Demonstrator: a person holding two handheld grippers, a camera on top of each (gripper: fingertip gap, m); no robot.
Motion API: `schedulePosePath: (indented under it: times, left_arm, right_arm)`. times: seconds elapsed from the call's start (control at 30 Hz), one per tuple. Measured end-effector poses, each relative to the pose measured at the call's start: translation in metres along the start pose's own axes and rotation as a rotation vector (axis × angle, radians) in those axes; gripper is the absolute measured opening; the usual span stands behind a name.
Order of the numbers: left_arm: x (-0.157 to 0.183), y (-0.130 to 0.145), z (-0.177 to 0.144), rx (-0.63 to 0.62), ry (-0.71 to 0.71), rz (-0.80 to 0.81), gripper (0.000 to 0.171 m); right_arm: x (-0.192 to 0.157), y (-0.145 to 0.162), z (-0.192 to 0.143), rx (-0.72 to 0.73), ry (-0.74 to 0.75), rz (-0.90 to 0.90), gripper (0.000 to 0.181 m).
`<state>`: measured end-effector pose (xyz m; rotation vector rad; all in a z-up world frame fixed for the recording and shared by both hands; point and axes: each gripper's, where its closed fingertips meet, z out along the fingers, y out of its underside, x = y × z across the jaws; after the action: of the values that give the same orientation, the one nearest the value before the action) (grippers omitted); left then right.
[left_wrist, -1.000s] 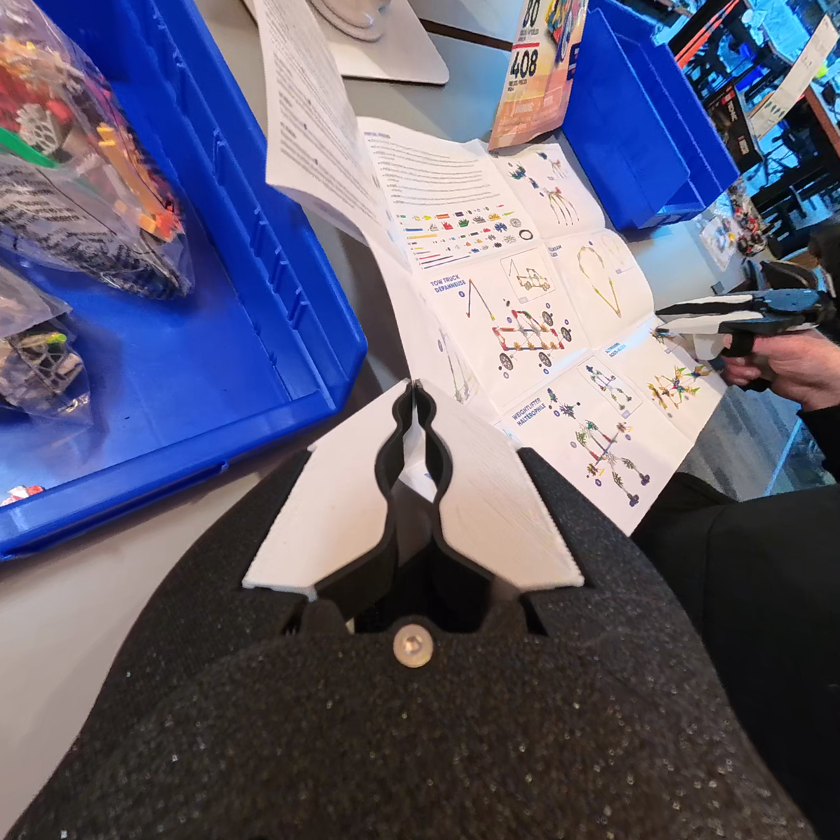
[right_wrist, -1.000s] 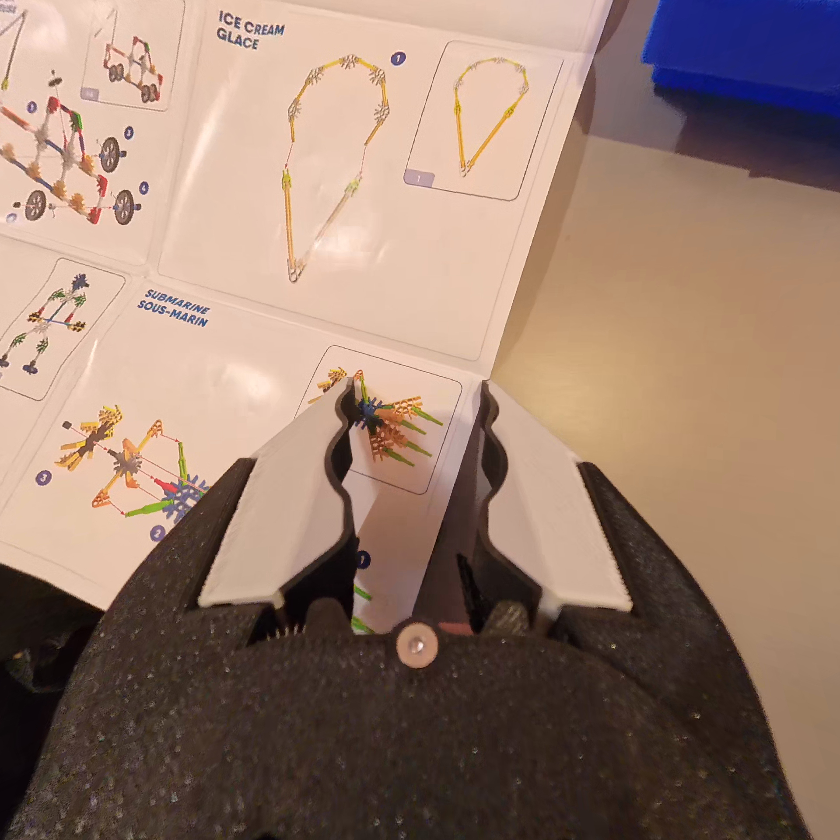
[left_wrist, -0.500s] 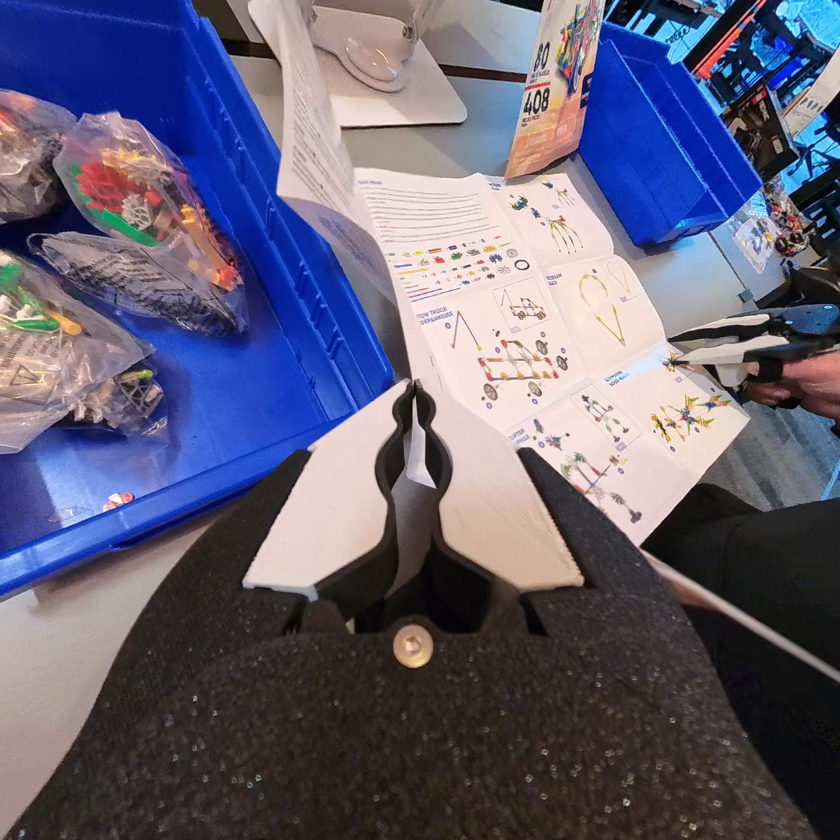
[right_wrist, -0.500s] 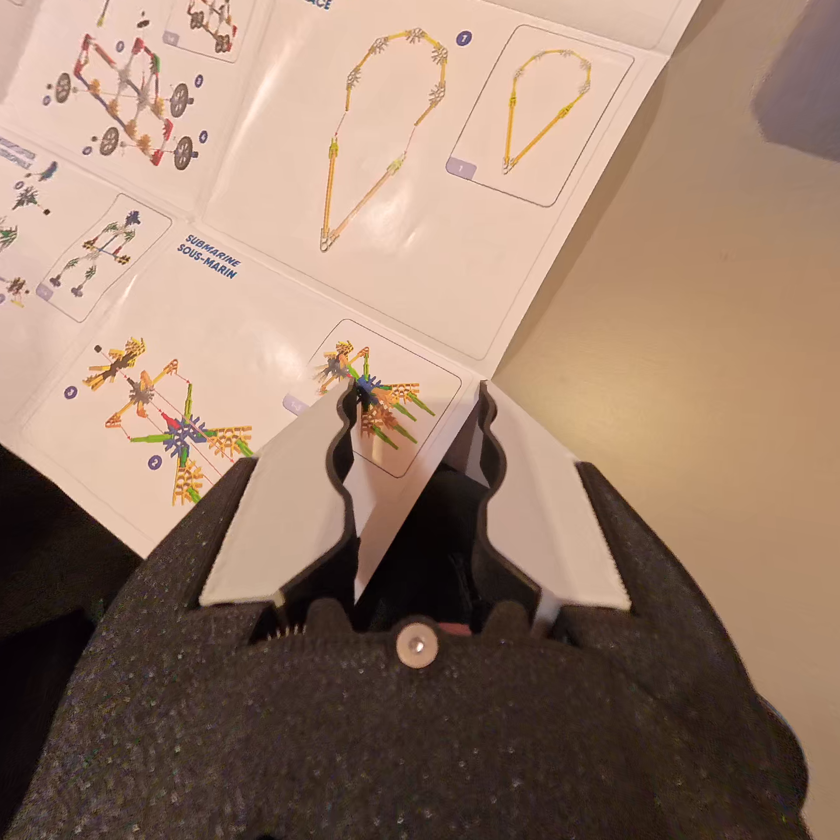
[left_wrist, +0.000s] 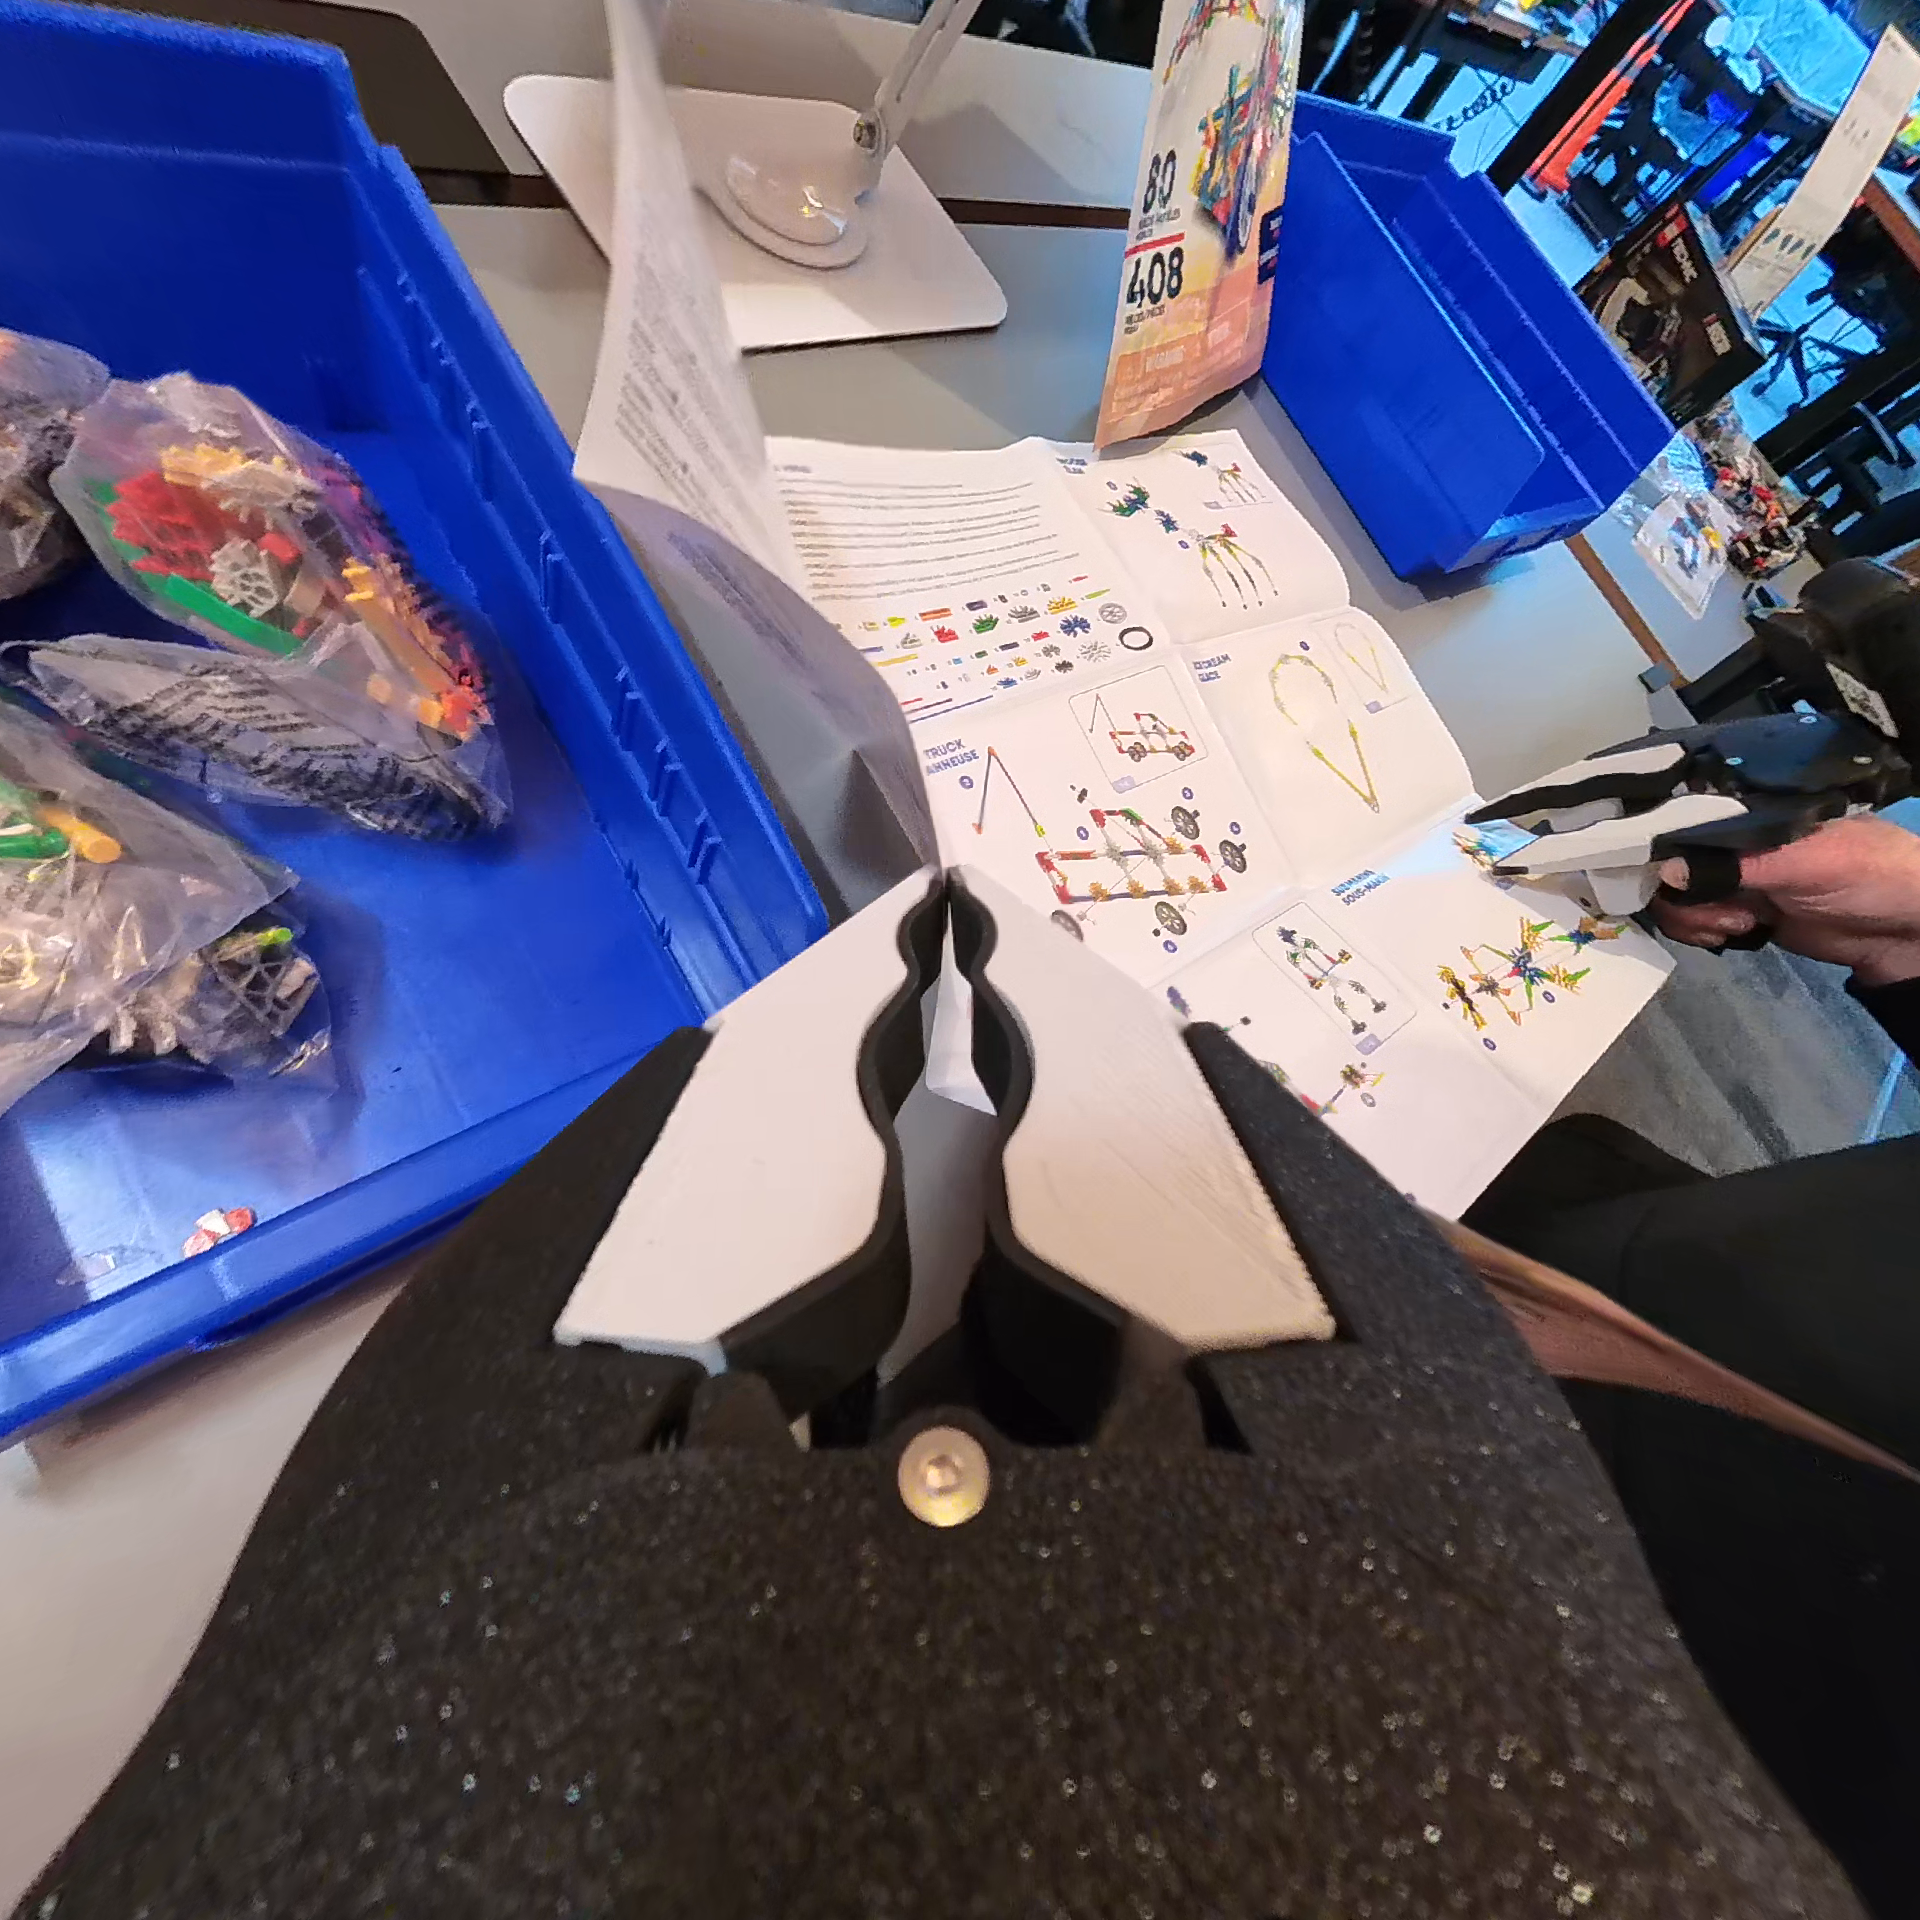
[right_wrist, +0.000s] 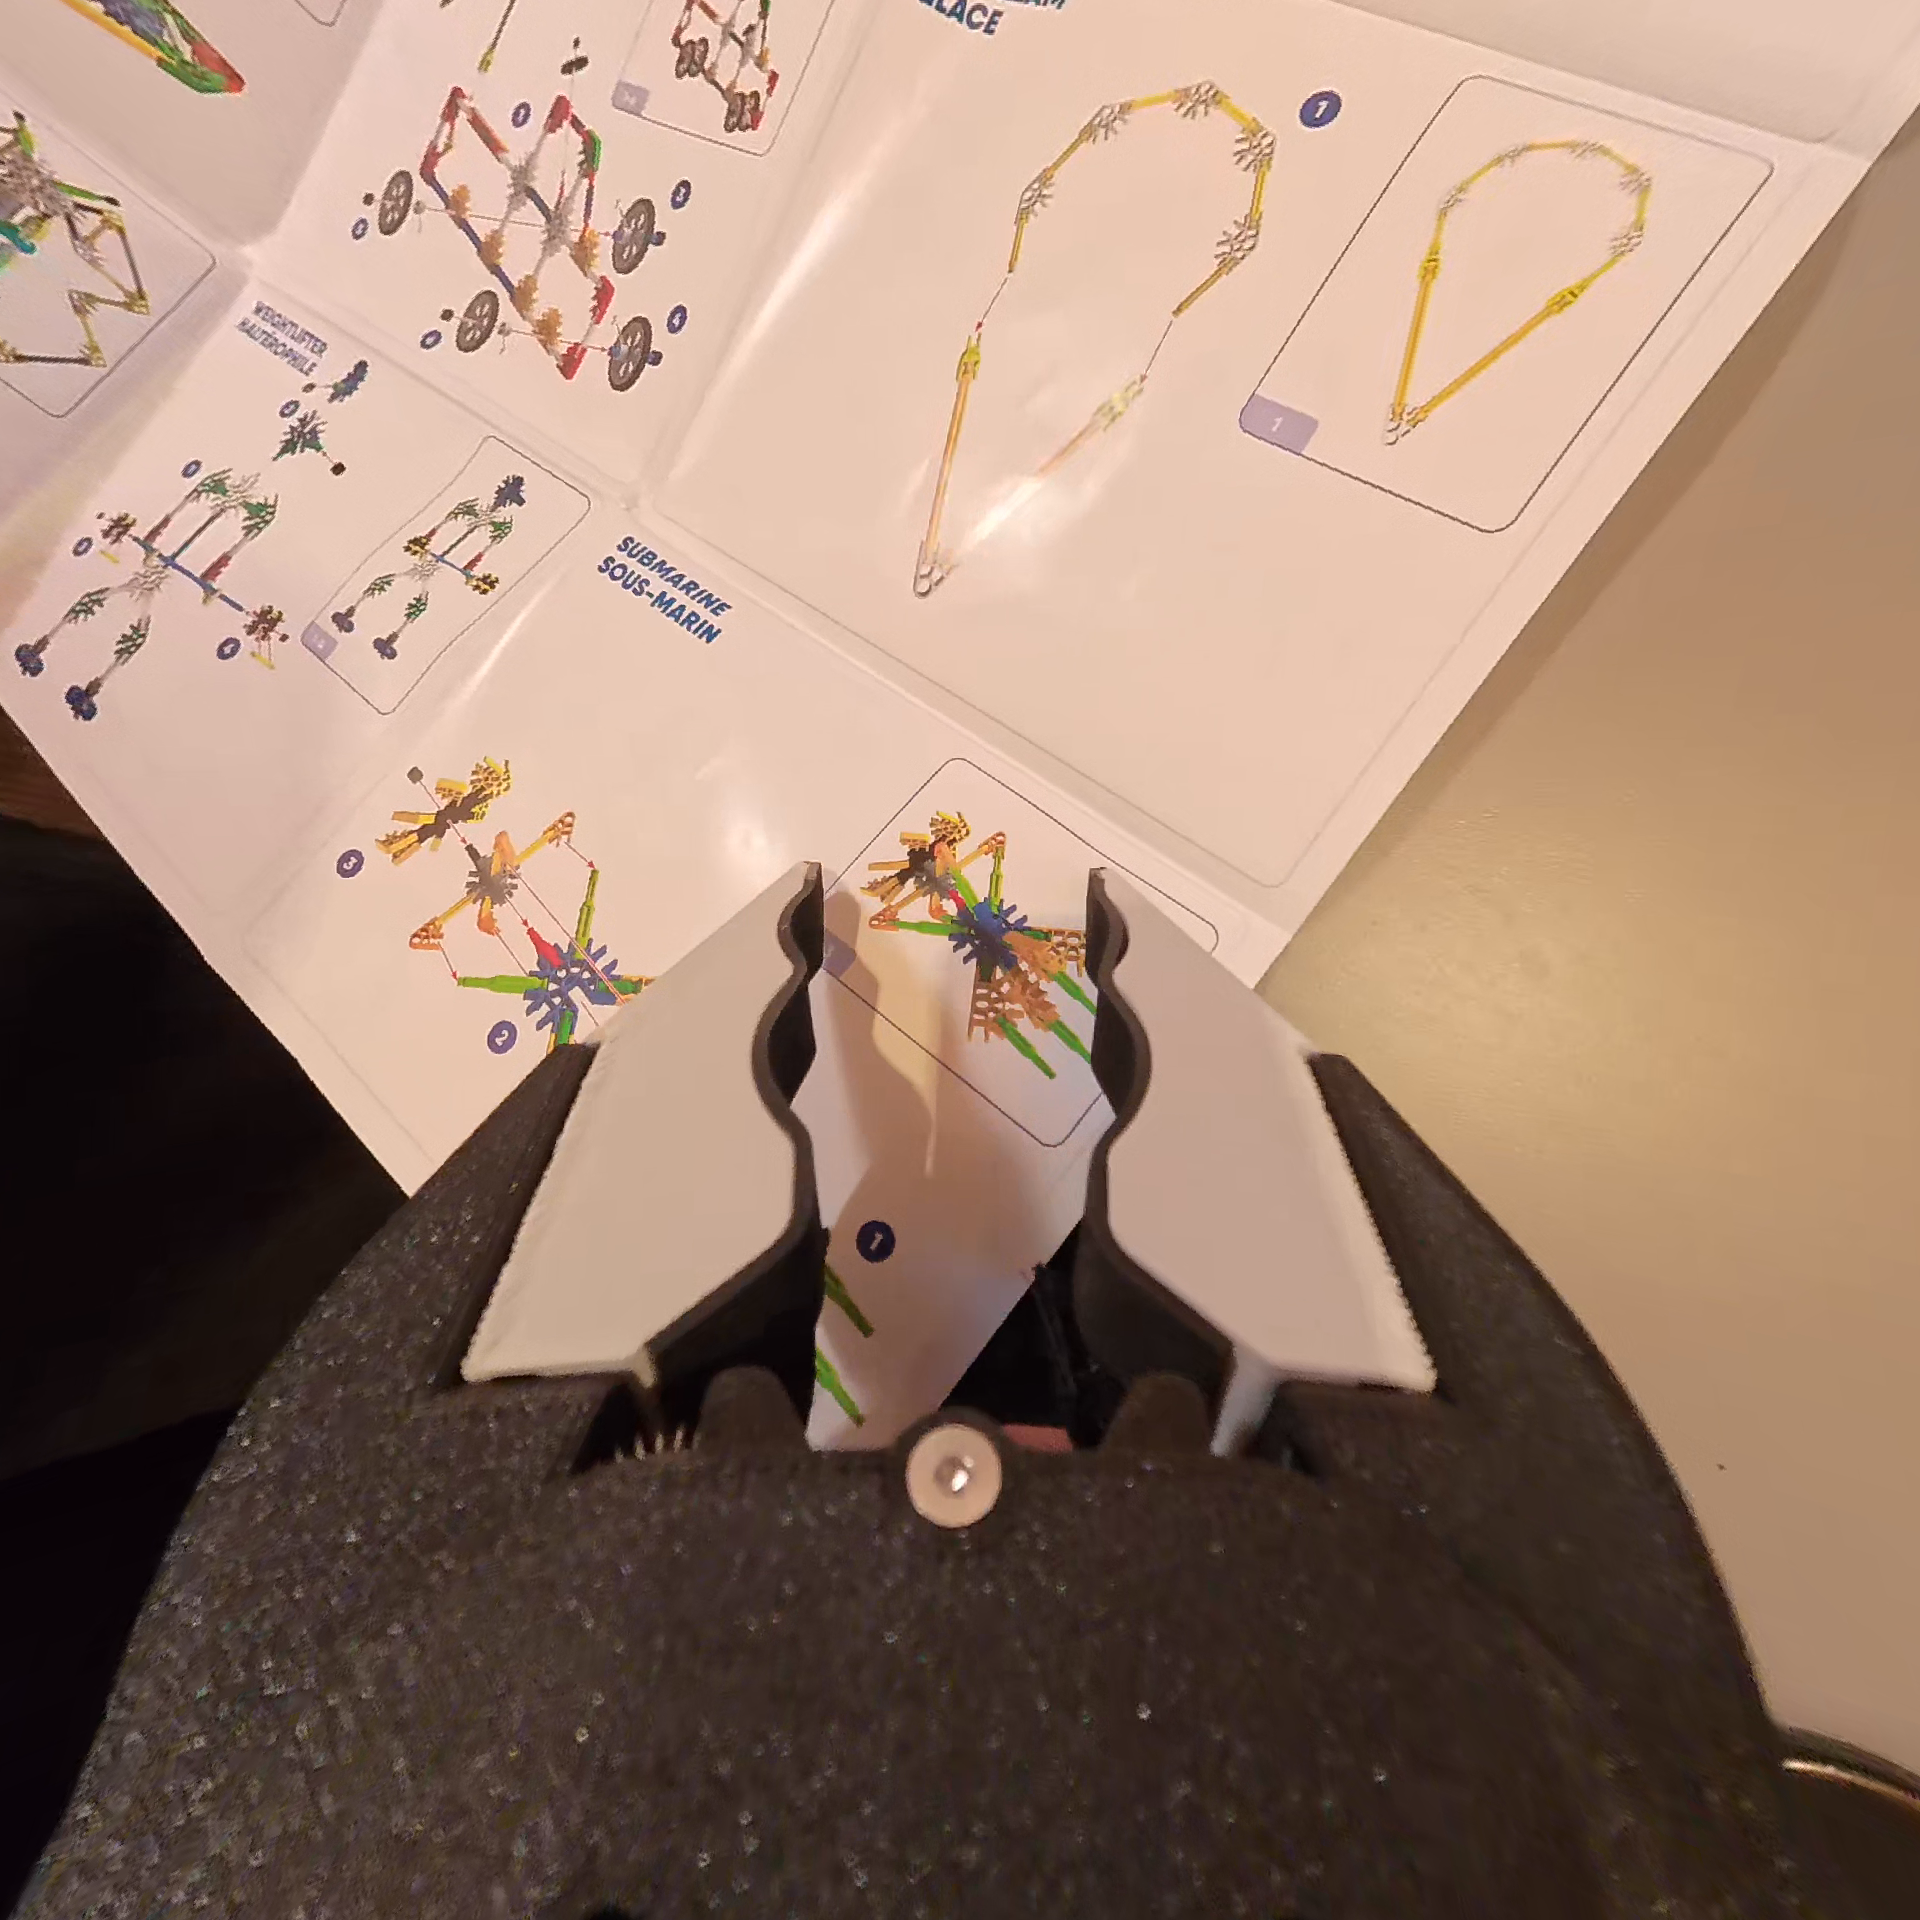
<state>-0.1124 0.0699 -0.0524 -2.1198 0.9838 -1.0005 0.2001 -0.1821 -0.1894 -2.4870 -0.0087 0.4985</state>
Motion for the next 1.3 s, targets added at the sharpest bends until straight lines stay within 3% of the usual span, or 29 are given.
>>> schedulePosePath:
  times: [0.53, 0.9, 1.3]
  left_arm:
    - [0.018, -0.010, 0.014, 0.007, 0.050, 0.016, 0.000]
    - [0.023, -0.012, 0.017, 0.006, 0.061, 0.021, 0.000]
    - [0.037, -0.014, 0.023, -0.003, 0.092, 0.041, 0.000]
  right_arm:
    - [0.002, -0.007, -0.008, 0.069, -0.035, 0.057, 0.048]
    - [0.029, -0.018, -0.030, 0.172, 0.038, 0.113, 0.048]
    - [0.043, -0.003, -0.040, 0.154, 0.094, 0.123, 0.048]
